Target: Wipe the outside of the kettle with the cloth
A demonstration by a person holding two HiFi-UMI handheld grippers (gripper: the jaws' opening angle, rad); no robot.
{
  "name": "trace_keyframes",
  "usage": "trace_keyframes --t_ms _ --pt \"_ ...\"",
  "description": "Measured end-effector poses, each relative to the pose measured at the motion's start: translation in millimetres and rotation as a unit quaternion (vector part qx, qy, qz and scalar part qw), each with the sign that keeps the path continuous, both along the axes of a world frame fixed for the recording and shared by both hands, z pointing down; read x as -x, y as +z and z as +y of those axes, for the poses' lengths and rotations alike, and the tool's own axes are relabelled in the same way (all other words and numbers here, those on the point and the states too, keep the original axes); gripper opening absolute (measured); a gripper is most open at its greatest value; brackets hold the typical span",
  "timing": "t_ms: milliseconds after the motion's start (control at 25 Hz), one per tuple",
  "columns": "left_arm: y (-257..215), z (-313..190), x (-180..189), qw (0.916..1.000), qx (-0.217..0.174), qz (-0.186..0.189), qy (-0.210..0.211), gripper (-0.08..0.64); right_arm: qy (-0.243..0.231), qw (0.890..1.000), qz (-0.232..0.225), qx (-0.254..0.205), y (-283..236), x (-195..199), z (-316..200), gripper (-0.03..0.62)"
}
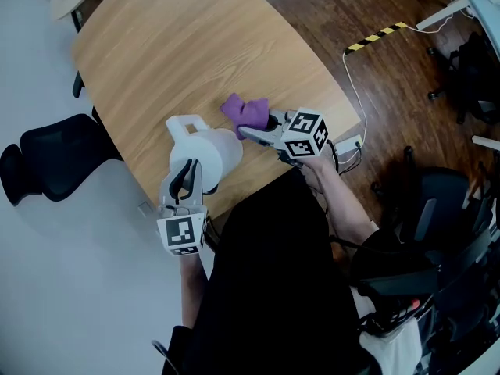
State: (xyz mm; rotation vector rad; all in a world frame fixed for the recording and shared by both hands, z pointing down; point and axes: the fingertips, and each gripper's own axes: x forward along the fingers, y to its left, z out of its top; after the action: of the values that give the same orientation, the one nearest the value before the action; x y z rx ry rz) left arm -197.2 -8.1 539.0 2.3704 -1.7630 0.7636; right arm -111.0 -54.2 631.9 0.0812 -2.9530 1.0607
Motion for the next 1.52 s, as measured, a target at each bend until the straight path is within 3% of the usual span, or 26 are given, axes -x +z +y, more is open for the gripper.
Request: trace_keyframes --t_ms 40,80,160,200,280,360,400,480,600,680,800,920,1000,1080,1120,1240,1360,1440,1520 --pt "0.1 -0.5 -0.1 1.0 0.0 -0.001 0.0 0.141 -0.031 0.998 0.028 -0.056 -8.1 5.3 12.6 0.034" --pt "0.0 -0.9 -0.4 1.0 0.0 -0.001 -0.001 0.141 -0.07 0.992 0.04 -0.095 -16.0 12.1 27.9 0.098" --pt "0.5 -0.8 -0.8 1.0 0.001 -0.001 -0.001 0.141 -0.127 0.984 0.03 -0.117 -29.0 22.7 53.0 0.213" --pt "0.6 -0.7 -1.2 1.0 0.001 -0.001 0.0 0.142 -0.135 0.985 0.014 -0.107 -33.8 24.4 57.5 0.214" --pt "0.1 -0.7 -1.9 1.0 -0.001 -0.001 0.001 0.141 -0.116 0.991 -0.026 -0.064 -42.5 21.1 51.7 0.207" --pt "-1.3 -1.2 -2.0 1.0 -0.004 -0.002 0.001 0.141 -0.08 0.994 -0.065 -0.019 -52.5 12.5 36.8 0.099" --pt "-2.0 -1.3 -1.7 1.0 -0.005 -0.002 0.0 0.141 -0.062 0.995 -0.079 -0.005 -57.6 8.4 29.1 0.015" --pt "-1.7 0.0 -0.4 1.0 -0.002 -0.005 -0.001 0.141 -0.04 0.995 -0.092 0.005 -67.7 4.5 20.5 0.014" --pt "2.3 5.1 2.2 0.9996 0.024 -0.014 -0.004 0.141 -0.054 0.992 -0.111 0.028 -81.2 11.2 25.9 0.015" --pt "1.8 2.1 1.6 1.0 0.004 -0.005 -0.001 0.141 -0.076 0.983 -0.144 0.084 -82.6 20.0 29.5 0.014" --pt "2.5 0.8 -0.9 1.0 -0.006 0.002 -0.001 0.141 -0.098 0.961 -0.186 0.18 -66.0 32.2 27.4 0.02" --pt "4.0 2.5 -2.7 1.0 -0.007 0.003 0.001 0.141 -0.108 0.94 -0.198 0.255 -41.9 38.1 23.5 0.02" --pt "4.0 2.7 -3.9 1.0 -0.009 0.0 0.0 0.141 -0.104 0.936 -0.178 0.286 -14.4 41.1 19.5 0.02" --pt "3.7 2.2 -4.5 0.9999 -0.011 -0.002 -0.001 0.141 -0.088 0.945 -0.133 0.287 21.7 43.6 13.6 0.02" --pt "3.8 1.6 -4.8 0.9999 -0.012 -0.002 -0.001 0.141 -0.077 0.946 -0.098 0.298 46.0 44.7 13.6 0.02" --pt "4.6 0.3 -6.9 0.9999 -0.012 -0.003 -0.001 0.143 -0.037 0.936 0.066 0.345 130.0 43.0 24.5 0.02" --pt "6.1 1.7 -1.8 0.9999 -0.012 -0.001 -0.005 0.143 -0.011 0.934 0.18 0.309 156.3 38.2 29.8 0.02" --pt "7.1 2.4 4.8 0.9995 -0.013 0.025 -0.014 0.192 0.002 0.937 0.19 0.292 153.5 39.9 30.3 0.021" --pt "7.3 2.3 5.9 0.9985 -0.008 0.051 -0.021 0.191 0.008 0.94 0.157 0.302 150.3 44.5 26.1 0.02"
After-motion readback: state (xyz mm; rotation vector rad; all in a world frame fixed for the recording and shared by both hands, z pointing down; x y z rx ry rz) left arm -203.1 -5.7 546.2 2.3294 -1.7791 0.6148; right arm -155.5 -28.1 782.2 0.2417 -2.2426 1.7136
